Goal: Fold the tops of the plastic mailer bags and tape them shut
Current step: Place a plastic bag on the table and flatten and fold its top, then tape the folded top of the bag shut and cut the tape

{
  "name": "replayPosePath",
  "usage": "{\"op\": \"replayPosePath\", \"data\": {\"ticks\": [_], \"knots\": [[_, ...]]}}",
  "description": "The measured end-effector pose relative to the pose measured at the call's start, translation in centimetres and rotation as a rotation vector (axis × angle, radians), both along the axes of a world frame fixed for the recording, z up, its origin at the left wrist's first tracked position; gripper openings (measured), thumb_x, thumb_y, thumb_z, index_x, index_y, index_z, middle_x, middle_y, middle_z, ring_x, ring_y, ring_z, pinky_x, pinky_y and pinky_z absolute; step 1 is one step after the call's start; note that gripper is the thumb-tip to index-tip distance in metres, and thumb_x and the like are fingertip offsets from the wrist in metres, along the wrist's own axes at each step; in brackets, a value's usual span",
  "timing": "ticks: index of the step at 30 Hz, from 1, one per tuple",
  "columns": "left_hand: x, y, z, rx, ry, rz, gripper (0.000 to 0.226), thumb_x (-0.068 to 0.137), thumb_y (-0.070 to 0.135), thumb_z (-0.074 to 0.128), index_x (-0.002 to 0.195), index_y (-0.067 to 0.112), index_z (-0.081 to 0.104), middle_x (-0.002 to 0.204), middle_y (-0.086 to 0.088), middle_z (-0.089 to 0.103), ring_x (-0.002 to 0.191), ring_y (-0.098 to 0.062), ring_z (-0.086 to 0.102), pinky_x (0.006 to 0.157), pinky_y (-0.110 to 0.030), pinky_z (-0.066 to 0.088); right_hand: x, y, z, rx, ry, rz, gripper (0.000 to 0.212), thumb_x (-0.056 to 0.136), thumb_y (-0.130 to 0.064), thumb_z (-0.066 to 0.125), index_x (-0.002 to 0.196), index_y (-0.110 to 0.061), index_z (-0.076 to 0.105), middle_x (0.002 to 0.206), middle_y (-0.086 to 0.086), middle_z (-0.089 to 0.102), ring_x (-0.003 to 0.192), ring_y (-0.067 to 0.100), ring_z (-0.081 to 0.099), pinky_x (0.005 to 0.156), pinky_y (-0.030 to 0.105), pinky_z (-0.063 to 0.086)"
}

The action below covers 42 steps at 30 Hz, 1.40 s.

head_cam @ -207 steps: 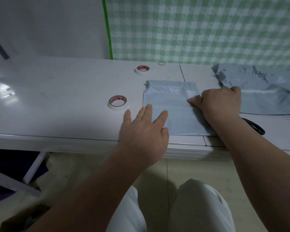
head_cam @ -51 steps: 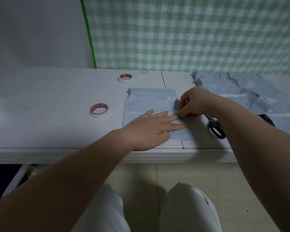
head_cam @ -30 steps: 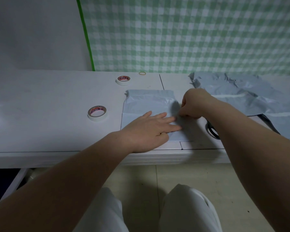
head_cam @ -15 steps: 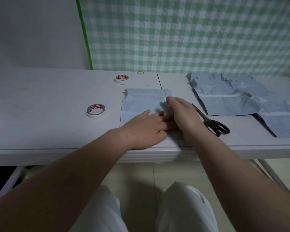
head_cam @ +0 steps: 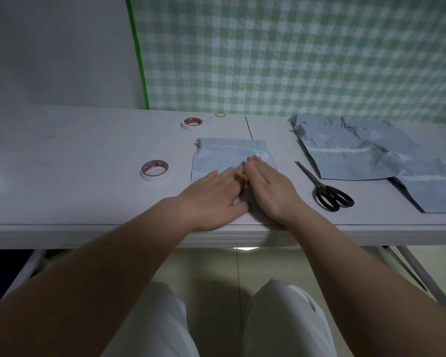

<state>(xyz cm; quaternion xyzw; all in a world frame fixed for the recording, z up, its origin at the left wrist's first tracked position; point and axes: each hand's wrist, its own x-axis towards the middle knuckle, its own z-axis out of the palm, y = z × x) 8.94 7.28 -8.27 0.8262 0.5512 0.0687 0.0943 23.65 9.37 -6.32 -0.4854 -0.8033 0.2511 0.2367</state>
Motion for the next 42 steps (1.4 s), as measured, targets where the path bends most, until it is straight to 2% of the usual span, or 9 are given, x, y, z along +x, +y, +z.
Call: {"op": "replayPosePath", "data": {"ticks": [4,7,11,14,16,18,21,32,42], "knots": [[-0.8,-0.7,0.1,-0.035,0.097,0.087,0.07,0.097,0.051,0.027,0.153,0.017,0.002,0.161,-0.003,-0.003,0.147,-0.013,-0.003,0.119,-0.031,0.001,0.0,0.3,-0.5,0.014,-0.1,0.039,0.042,0.105,-0.02,0.022,0.131,0.004,0.045,0.144,0.017,0.039,0.135,0.025,0.029,0.104,0.023,0.015],[-1.0,-1.1,0.3,-0.048,0.148,0.12,0.073,0.097,0.056,0.023,0.153,0.015,0.0,0.16,-0.004,-0.007,0.147,-0.013,-0.006,0.119,-0.031,-0.001,-0.1,0.7,-1.0,0.047,-0.132,0.048,0.04,0.103,-0.018,0.025,0.125,0.006,0.048,0.135,0.022,0.045,0.127,0.031,0.036,0.102,0.029,0.02],[-1.2,-1.4,0.5,-0.067,0.206,0.154,0.075,0.095,0.059,0.018,0.152,0.015,-0.002,0.16,-0.004,-0.01,0.147,-0.014,-0.008,0.119,-0.036,-0.004,-0.8,1.2,-1.8,0.096,-0.304,0.097,0.053,0.089,-0.035,0.009,0.089,-0.004,0.052,0.105,0.019,0.053,0.096,0.03,0.044,0.093,0.046,0.035],[-1.5,-1.8,0.6,-0.08,0.239,0.185,0.074,0.095,0.06,0.016,0.152,0.016,-0.004,0.16,-0.002,-0.012,0.146,-0.012,-0.01,0.118,-0.041,-0.01,-0.7,1.6,-2.2,0.165,-0.458,0.086,0.071,0.078,-0.05,0.002,0.11,-0.006,0.048,0.127,0.014,0.043,0.11,0.026,0.039,0.099,0.041,0.034],[-1.9,-2.1,0.8,-0.088,0.27,0.201,0.073,0.096,0.058,0.015,0.152,0.016,-0.005,0.16,-0.001,-0.013,0.146,-0.01,-0.011,0.116,-0.044,-0.014,-0.6,1.7,-2.4,0.153,-0.509,0.091,0.074,0.088,-0.054,0.009,0.138,-0.005,0.033,0.149,0.01,0.027,0.13,0.026,0.028,0.106,0.04,0.026],[-2.2,-2.4,1.0,-0.088,0.302,0.212,0.072,0.097,0.057,0.014,0.152,0.016,-0.006,0.16,-0.001,-0.013,0.146,-0.01,-0.011,0.115,-0.047,-0.016,-0.6,1.6,-2.5,0.114,-0.526,0.081,0.067,0.096,-0.051,0.019,0.149,-0.01,0.014,0.158,0.005,0.011,0.142,0.025,0.012,0.113,0.041,0.017],[-2.6,-2.8,1.2,-0.081,0.336,0.231,0.072,0.097,0.057,0.013,0.152,0.015,-0.005,0.16,-0.001,-0.011,0.146,-0.011,-0.012,0.115,-0.051,-0.015,-0.5,1.5,-2.4,0.092,-0.552,0.061,0.069,0.097,-0.053,0.02,0.152,-0.014,0.004,0.159,0.003,0.002,0.145,0.024,0.003,0.117,0.042,0.011],[-4.5,-4.0,1.4,-0.038,0.38,0.251,0.071,0.095,0.059,0.01,0.151,0.018,0.001,0.161,0.002,-0.005,0.145,-0.016,-0.018,0.113,-0.054,-0.016,0.3,0.4,-1.8,0.057,-0.587,-0.078,0.086,0.09,-0.068,0.018,0.152,-0.01,0.0,0.16,0.006,-0.002,0.147,0.021,0.0,0.117,0.046,0.001],[-5.9,-4.0,3.0,0.037,0.322,0.342,0.062,0.097,0.053,0.025,0.15,0.022,0.017,0.161,0.002,-0.001,0.147,-0.017,-0.01,0.114,-0.057,-0.01,0.2,0.5,-1.2,0.069,-0.646,-0.112,0.088,0.088,-0.07,0.021,0.149,-0.008,0.013,0.157,0.008,0.012,0.143,0.025,0.013,0.115,0.049,0.007]]}}
